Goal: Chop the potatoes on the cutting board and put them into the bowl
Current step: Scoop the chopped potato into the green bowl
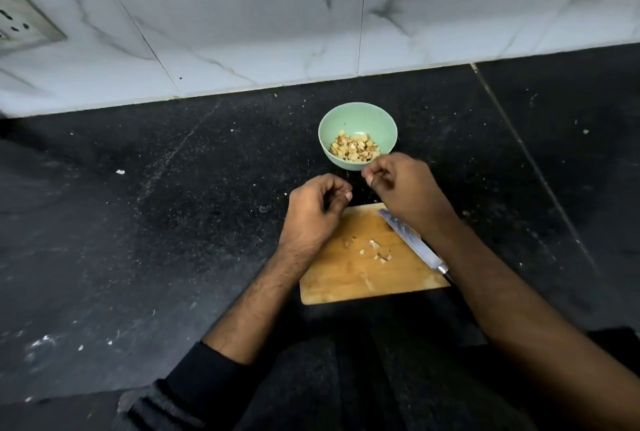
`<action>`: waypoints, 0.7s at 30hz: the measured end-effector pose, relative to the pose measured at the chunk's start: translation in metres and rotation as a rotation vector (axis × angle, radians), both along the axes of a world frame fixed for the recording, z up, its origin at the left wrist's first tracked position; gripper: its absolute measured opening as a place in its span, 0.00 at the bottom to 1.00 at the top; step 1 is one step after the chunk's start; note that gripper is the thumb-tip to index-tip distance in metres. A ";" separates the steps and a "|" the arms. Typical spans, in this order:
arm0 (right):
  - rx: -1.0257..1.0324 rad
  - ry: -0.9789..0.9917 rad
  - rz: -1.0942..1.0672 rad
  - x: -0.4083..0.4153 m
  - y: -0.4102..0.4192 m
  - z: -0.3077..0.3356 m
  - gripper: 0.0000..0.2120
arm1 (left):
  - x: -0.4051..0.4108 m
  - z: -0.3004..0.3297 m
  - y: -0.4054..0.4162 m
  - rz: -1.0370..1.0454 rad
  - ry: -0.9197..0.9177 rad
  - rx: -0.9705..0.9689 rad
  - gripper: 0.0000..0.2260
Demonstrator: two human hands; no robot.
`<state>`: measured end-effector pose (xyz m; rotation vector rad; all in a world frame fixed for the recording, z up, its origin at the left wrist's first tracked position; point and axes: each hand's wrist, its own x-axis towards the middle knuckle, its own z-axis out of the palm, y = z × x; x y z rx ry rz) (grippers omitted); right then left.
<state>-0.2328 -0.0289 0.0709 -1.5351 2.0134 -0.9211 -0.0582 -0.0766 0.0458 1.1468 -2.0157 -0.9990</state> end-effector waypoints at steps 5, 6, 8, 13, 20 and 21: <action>0.225 0.215 0.101 0.012 0.049 -0.041 0.08 | 0.007 -0.029 0.018 -0.131 -0.189 0.026 0.03; 0.283 0.259 0.138 0.013 0.054 -0.046 0.12 | 0.009 -0.034 0.020 -0.174 -0.248 0.026 0.04; 0.324 0.315 0.224 0.016 0.064 -0.053 0.17 | 0.008 -0.040 0.024 -0.242 -0.344 0.024 0.05; 0.221 0.395 0.369 0.026 0.079 -0.059 0.15 | 0.004 -0.042 0.028 -0.252 -0.403 -0.012 0.06; 0.184 0.503 0.292 0.011 0.093 -0.053 0.07 | 0.003 -0.041 0.028 -0.294 -0.490 -0.015 0.05; 0.195 0.498 0.292 0.011 0.096 -0.053 0.08 | 0.002 -0.040 0.028 -0.303 -0.528 -0.030 0.05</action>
